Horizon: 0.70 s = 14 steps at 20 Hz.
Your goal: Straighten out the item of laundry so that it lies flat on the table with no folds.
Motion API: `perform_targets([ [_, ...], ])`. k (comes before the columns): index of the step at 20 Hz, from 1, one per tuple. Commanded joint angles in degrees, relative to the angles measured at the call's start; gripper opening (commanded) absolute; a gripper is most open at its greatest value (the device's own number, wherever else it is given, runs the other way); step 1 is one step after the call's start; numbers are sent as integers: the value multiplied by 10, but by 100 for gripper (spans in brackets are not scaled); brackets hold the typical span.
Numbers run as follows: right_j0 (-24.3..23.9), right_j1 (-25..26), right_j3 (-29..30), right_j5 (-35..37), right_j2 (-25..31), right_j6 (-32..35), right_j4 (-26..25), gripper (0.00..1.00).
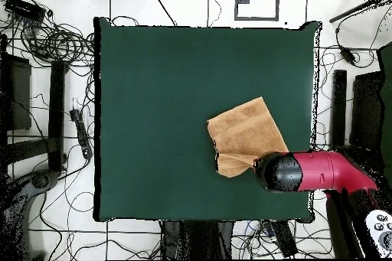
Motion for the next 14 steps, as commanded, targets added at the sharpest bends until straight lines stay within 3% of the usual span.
perform_targets([
  [1,59,-24,21,18,25,35,41,100],
  [7,77,-105,79,74,34,42,137,100],
  [14,129,-107,85,62,7,102,202,100],
])
